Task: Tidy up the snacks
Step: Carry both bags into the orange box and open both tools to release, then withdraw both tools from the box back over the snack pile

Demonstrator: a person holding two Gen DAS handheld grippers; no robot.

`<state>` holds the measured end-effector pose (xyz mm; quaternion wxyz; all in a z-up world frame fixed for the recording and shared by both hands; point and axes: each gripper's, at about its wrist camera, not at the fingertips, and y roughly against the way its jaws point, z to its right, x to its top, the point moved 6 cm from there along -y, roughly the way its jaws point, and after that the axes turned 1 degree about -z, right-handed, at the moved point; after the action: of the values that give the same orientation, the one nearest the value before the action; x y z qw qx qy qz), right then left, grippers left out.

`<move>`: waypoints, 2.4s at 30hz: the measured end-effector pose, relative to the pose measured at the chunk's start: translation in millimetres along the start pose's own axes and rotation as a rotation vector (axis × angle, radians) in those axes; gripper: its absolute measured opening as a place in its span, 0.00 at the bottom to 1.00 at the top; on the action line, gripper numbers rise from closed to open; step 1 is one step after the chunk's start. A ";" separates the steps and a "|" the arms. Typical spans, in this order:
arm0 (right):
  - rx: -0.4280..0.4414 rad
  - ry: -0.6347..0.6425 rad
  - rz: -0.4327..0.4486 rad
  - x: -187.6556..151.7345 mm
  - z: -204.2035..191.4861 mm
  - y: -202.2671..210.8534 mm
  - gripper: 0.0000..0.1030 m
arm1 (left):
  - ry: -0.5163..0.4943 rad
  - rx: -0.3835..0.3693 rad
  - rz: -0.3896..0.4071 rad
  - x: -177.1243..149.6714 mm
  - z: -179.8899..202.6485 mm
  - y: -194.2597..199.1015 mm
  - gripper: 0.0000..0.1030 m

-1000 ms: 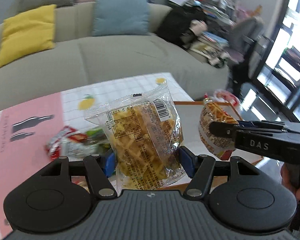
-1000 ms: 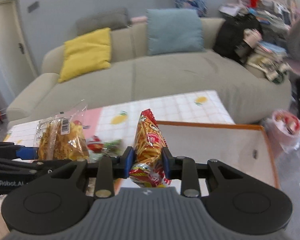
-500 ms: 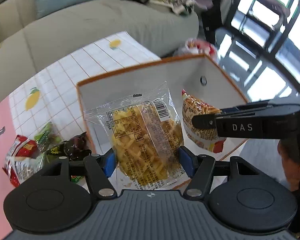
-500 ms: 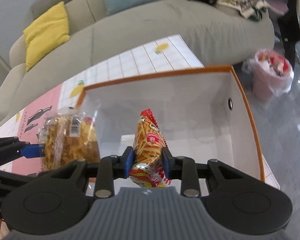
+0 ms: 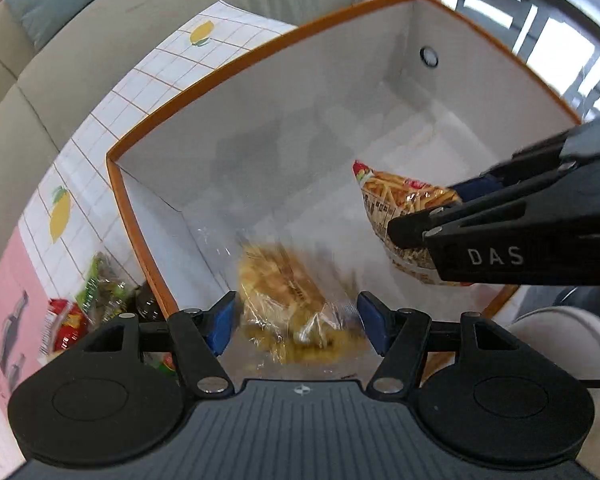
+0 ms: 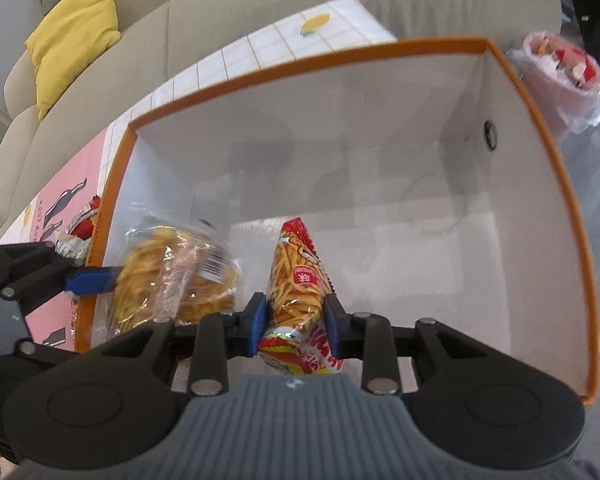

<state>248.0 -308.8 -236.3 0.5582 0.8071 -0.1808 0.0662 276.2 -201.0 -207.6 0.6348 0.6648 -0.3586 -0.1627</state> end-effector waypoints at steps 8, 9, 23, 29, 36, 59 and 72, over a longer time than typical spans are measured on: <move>0.036 0.011 -0.030 -1.1 -9.5 -3.5 0.29 | -0.009 0.031 -0.035 2.3 -4.0 -10.0 0.76; 0.036 0.012 -0.031 -1.8 -10.1 -3.6 0.30 | -0.004 0.024 -0.036 1.2 -4.1 -10.2 0.76; 0.017 0.010 -0.049 -4.4 -18.0 -4.1 0.30 | 0.059 -0.004 0.060 -4.8 -19.2 29.2 0.78; -0.030 -0.008 -0.077 -8.0 -19.4 -9.8 0.37 | 0.076 0.008 0.109 -12.3 -22.0 48.6 0.78; -0.133 0.061 -0.030 -5.2 -29.2 10.4 0.68 | 0.106 -0.001 0.148 -19.9 -28.8 69.9 0.78; -0.143 0.280 0.509 -67.7 -144.0 105.3 0.91 | 0.486 0.060 0.420 -149.0 -105.2 145.3 0.81; -0.108 0.316 0.385 -127.6 -190.6 48.7 0.87 | 0.637 0.033 0.312 -237.1 -118.4 105.6 0.81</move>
<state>130.2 -119.9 -162.8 0.5990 0.7063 -0.2452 0.2866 163.6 53.8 -146.1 0.7210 0.6298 -0.2424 0.1575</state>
